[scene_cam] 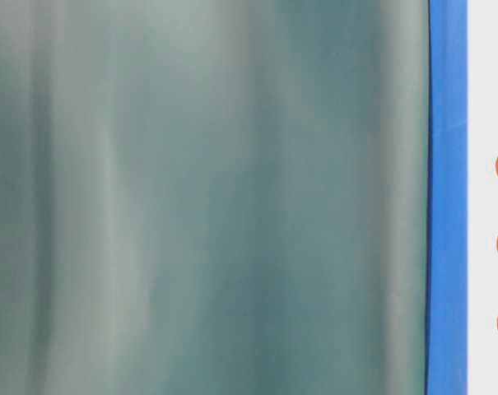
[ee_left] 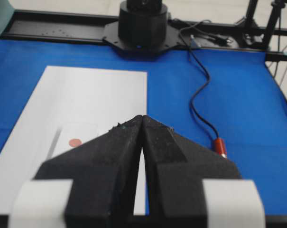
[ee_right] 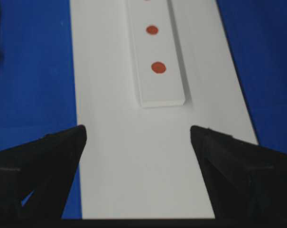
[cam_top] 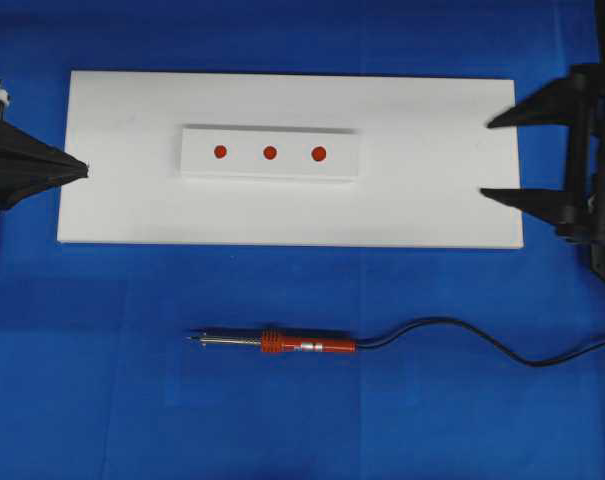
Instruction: Touch the tip of the soldering iron to the mark.
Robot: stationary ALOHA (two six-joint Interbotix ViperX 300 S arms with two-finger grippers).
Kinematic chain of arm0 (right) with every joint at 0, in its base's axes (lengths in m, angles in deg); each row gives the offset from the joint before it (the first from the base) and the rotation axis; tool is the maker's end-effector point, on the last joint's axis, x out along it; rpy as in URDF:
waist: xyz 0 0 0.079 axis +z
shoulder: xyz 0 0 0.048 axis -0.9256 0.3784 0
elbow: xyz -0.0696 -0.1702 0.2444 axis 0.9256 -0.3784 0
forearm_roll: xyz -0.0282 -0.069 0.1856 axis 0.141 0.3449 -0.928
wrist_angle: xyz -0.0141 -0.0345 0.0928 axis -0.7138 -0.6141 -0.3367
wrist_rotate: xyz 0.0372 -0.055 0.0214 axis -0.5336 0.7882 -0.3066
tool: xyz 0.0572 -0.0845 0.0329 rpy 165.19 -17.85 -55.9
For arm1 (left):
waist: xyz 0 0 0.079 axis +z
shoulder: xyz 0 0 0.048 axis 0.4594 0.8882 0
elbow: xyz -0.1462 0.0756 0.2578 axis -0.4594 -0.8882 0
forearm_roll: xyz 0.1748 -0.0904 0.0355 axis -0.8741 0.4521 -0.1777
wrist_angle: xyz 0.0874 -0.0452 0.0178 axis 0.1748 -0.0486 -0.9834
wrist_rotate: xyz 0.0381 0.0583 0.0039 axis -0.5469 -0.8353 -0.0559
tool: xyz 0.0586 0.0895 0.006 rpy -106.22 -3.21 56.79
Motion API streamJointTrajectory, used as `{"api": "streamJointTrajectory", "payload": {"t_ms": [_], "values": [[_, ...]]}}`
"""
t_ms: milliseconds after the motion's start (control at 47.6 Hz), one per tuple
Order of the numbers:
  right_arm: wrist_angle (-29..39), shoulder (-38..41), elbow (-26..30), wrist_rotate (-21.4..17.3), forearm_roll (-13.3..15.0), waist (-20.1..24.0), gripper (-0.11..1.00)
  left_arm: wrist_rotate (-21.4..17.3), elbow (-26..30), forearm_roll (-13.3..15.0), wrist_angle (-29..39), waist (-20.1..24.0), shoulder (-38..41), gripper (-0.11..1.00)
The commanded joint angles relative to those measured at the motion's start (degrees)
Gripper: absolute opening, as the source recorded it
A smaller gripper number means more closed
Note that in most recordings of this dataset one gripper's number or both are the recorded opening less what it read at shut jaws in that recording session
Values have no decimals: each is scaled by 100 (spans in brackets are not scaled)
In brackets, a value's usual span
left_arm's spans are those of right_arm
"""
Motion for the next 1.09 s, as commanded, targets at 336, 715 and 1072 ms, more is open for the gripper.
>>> {"api": "streamJointTrajectory", "payload": {"t_ms": [336, 715, 1072], "values": [[-861, -809, -967, -141, -35, -193, 88, 9, 70, 0, -35, 0, 26, 0], [-861, -826, -958, -141, -35, -193, 88, 0, 70, 0, -26, -9, 18, 0], [-870, -826, -949, -141, -35, -193, 88, -9, 70, 0, -35, 0, 18, 0]]}}
